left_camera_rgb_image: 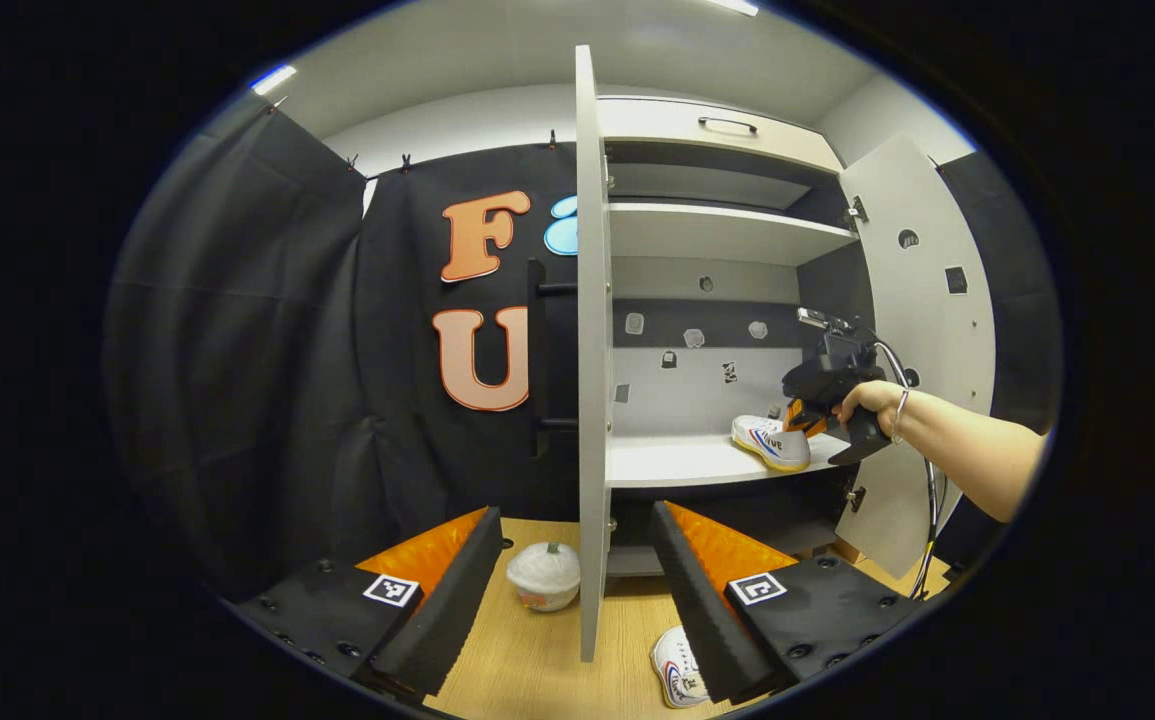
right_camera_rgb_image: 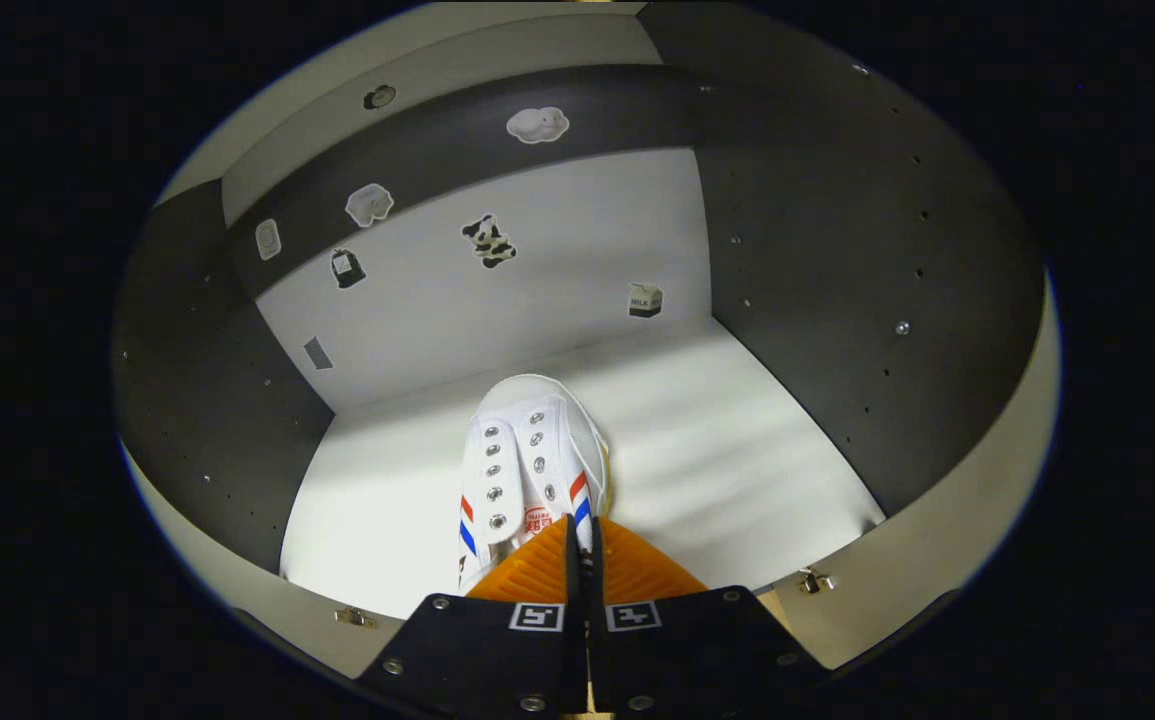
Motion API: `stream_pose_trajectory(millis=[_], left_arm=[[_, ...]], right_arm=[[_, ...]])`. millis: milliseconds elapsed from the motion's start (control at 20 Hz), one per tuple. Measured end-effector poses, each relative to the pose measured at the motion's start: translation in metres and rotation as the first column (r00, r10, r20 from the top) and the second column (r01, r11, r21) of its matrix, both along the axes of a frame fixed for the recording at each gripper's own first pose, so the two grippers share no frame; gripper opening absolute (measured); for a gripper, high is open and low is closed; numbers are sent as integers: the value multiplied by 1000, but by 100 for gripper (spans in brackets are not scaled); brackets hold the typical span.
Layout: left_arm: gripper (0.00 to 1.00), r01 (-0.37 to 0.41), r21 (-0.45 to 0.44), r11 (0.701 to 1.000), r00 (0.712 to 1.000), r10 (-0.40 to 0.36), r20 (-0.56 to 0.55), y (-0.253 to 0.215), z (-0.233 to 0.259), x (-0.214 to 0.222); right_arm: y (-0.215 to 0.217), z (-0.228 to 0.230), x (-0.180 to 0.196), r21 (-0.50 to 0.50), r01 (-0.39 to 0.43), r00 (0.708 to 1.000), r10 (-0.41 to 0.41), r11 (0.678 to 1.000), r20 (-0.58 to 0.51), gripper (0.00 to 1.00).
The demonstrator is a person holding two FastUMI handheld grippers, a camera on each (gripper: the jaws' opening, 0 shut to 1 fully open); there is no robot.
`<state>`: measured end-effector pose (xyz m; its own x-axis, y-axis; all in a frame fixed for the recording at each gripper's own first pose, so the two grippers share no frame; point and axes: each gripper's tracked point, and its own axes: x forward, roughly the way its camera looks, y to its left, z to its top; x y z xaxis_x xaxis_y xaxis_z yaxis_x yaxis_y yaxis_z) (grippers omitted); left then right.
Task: Grab one shoe with the right hand and put it into the shoe cabinet, grab the other shoe with the left hand and put it into the shoe cabinet; then close the right door with the right hand and the left door with the left hand.
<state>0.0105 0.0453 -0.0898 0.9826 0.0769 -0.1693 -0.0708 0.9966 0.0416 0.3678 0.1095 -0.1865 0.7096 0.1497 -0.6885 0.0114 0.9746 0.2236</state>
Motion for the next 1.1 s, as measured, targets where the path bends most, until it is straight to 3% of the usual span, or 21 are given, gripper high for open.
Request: stream_pose_trajectory(millis=[150,200,250,350,400,450,500,800,850,900,1100], left_arm=[[97,9,5,1000,1000,-9,-11,-7,-4,0],[97,13,3,1000,1000,-13,-14,-10,-5,0],[97,17,1,1000,1000,-17,-15,-13,-6,-1],[97,25,-7,1000,999,-25,-22,-20,-9,-3],[94,30,-11,999,999,-30,-26,-24,-11,-4],[94,36,-15,999,999,-36,-32,-28,-14,-6],[97,47,-15,999,998,-47,-38,-33,-18,-7],[97,66,-46,997,992,-71,-109,-49,-52,-15],[99,63,-52,997,990,-69,-123,-49,-58,-17],[94,64,-59,996,989,-71,-133,-52,-63,-17],[97,66,-102,993,979,-84,-183,-62,-91,-17]], right_arm=[[1,10,-4,8,-17,999,17,1000,29,10],[0,18,-5,12,-18,998,17,1000,57,24],[-1,28,-9,14,-21,996,20,1000,82,19],[-3,46,-24,7,-38,991,37,999,131,22],[-4,54,-33,1,-46,986,45,999,159,15],[-4,62,-45,-1,-59,981,58,998,185,28],[-6,68,-59,1,-70,976,68,998,208,33],[-24,99,-145,10,-117,944,108,993,311,53],[-29,105,-158,4,-118,936,109,993,334,49],[-34,110,-171,-5,-116,928,110,993,356,58],[-53,124,-219,-69,-121,896,139,990,422,68]])
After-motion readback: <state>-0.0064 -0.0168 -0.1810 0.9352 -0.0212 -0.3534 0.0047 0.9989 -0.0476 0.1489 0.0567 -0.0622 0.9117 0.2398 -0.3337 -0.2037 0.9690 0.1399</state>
